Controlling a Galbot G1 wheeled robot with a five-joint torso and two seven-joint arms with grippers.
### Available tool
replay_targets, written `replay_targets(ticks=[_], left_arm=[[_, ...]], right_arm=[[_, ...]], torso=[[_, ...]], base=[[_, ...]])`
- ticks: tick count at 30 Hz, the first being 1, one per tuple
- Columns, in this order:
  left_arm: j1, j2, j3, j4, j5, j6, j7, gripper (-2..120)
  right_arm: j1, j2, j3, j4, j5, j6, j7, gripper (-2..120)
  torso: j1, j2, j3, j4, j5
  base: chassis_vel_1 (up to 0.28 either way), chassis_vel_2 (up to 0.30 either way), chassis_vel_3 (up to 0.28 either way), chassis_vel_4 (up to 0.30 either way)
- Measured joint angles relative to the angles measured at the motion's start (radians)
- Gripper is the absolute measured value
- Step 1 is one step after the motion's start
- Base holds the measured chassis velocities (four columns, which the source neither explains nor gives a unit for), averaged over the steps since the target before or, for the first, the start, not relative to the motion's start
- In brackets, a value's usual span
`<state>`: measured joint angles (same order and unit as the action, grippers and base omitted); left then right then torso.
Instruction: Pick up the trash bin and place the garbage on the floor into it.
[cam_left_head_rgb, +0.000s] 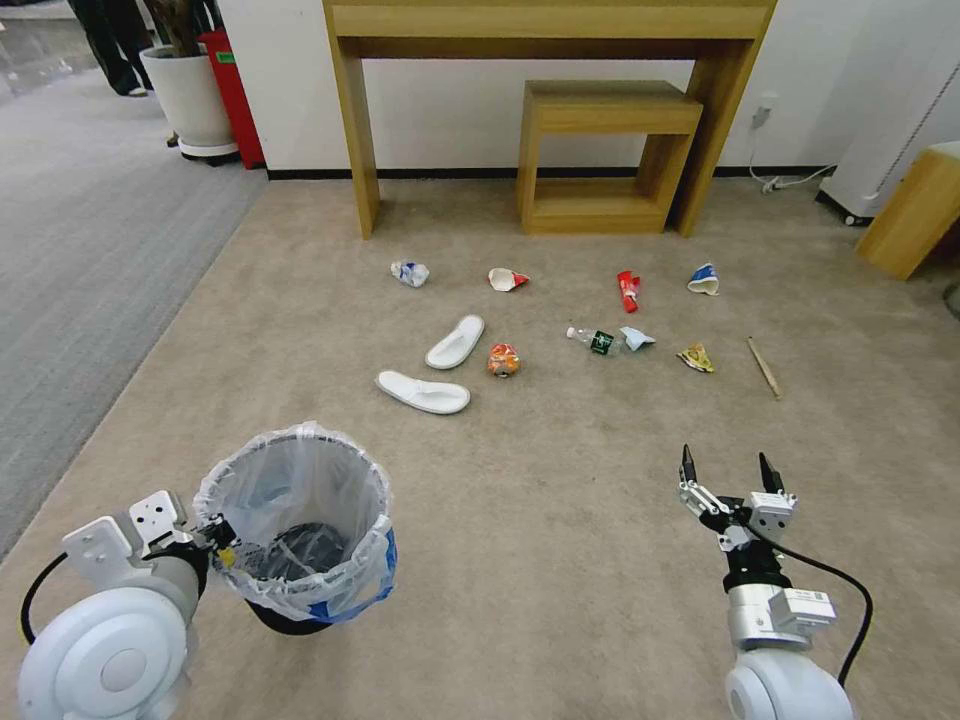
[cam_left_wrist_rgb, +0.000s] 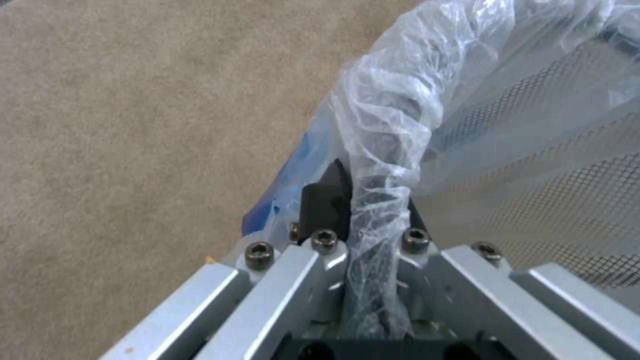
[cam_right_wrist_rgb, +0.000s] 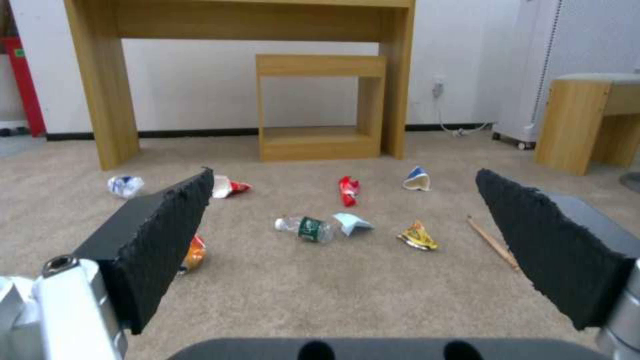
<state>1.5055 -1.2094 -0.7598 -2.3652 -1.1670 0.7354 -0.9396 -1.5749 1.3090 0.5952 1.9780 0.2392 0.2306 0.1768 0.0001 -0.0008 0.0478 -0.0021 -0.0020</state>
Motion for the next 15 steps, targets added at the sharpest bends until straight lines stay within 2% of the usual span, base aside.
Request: replay_targets(ticks=[15], left_arm=[[0.003,-0.002,-0.002,-0.003,0.004,-0.001,0.004,1]], right_arm=[[-0.001,0.001,-0.001,0.003,-0.001,-0.006,0.002,100]], torso=[[0.0,0.0,0.0,0.0,0.0]], base=[[-0.064,0.064,0.071,-0.064]])
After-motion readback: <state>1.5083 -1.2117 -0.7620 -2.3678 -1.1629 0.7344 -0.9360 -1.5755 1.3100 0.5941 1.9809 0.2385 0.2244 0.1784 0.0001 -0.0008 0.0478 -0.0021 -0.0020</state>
